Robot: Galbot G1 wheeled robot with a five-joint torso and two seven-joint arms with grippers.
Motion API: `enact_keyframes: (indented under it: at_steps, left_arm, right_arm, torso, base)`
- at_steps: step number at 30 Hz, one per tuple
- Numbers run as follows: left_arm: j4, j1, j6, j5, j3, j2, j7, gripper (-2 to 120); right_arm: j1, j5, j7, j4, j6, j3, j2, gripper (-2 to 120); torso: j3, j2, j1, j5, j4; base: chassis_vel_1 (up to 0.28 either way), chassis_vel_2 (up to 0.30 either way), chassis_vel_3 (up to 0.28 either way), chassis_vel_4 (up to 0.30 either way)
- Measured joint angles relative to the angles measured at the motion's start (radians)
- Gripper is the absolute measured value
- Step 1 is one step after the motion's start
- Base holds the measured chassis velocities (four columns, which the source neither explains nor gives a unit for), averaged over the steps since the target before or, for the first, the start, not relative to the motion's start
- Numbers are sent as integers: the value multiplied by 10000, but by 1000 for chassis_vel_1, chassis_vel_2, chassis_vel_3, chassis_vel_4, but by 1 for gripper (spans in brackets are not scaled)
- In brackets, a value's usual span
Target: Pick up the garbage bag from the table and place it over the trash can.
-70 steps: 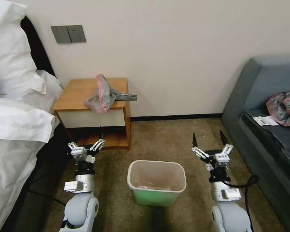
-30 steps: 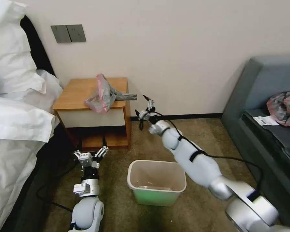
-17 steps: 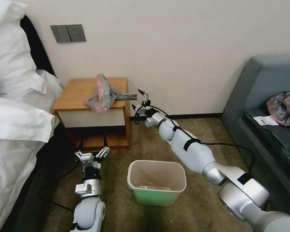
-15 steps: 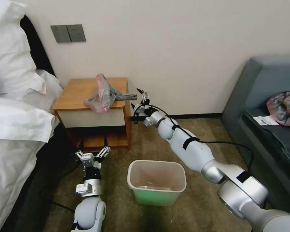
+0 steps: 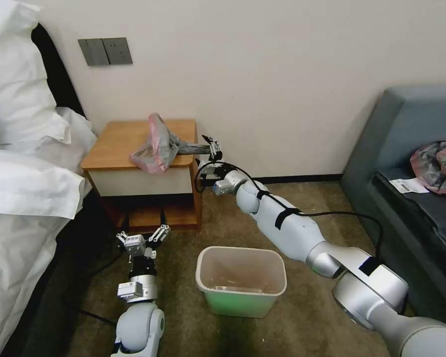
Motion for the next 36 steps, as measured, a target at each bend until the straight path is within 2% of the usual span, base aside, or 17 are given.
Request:
enact_keyframes:
  at_steps: [4, 5, 8, 10, 13, 15, 18, 19, 22, 31, 36]
  left_arm:
    - [-26, 12, -4, 17, -4, -36, -9, 100]
    - [-26, 12, -4, 17, -4, -36, -9, 100]
    - [-28, 13, -7, 33, 1, -53, -11, 100]
    - [-28, 11, -8, 43, 3, -59, -11, 100]
    - [-27, 6, -10, 79, 50, -84, -12, 100]
    - [-23, 5, -11, 89, 60, -91, -12, 100]
    - [-12, 4, -11, 115, 71, -105, -12, 100]
    - [-12, 4, -11, 115, 71, -105, -12, 100]
    - [-4, 4, -12, 122, 73, -103, -12, 100]
    - [52, -12, -12, 135, 77, -93, -12, 100]
    - [99, -35, -12, 108, 50, -35, -12, 100]
  right_arm:
    - [-2, -13, 59, -118, -57, -23, 41, 65]
    - [-2, -13, 59, -118, -57, -23, 41, 65]
    - [45, -21, 66, -203, -76, 29, 85, 52]
    - [87, -21, 68, -234, -80, 65, 97, 48]
    - [202, -17, 72, -344, -84, 117, 133, 34]
    - [229, -14, 74, -367, -84, 122, 139, 30]
    - [244, -6, 76, -381, -85, 123, 151, 15]
    - [244, -6, 76, -381, -85, 123, 151, 15]
    - [244, 11, 80, -381, -84, 127, 207, 0]
    - [245, 41, 80, -329, -78, 131, 181, 0]
    - [9, 113, 80, 225, -82, 264, -82, 0]
  torso:
    - [0, 0, 0, 0, 0]
    - [0, 0, 0, 0, 0]
    - [0, 0, 1, 1, 0]
    - [0, 0, 0, 0, 0]
    - [0, 0, -1, 0, 0]
    - [0, 0, -1, 0, 0]
    - [0, 0, 0, 0, 0]
    - [0, 0, 0, 0, 0]
    - [0, -1, -1, 0, 1]
    - [0, 0, -1, 0, 1]
    - [0, -1, 0, 0, 0]
  base:
    - [0, 0, 0, 0]
    - [0, 0, 0, 0]
    - [0, 0, 0, 0]
    - [0, 0, 0, 0]
    - [0, 0, 0, 0]
    - [0, 0, 0, 0]
    - [0, 0, 0, 0]
    - [0, 0, 0, 0]
    - [0, 0, 0, 0]
    - [0, 0, 0, 0]
    - [0, 0, 0, 0]
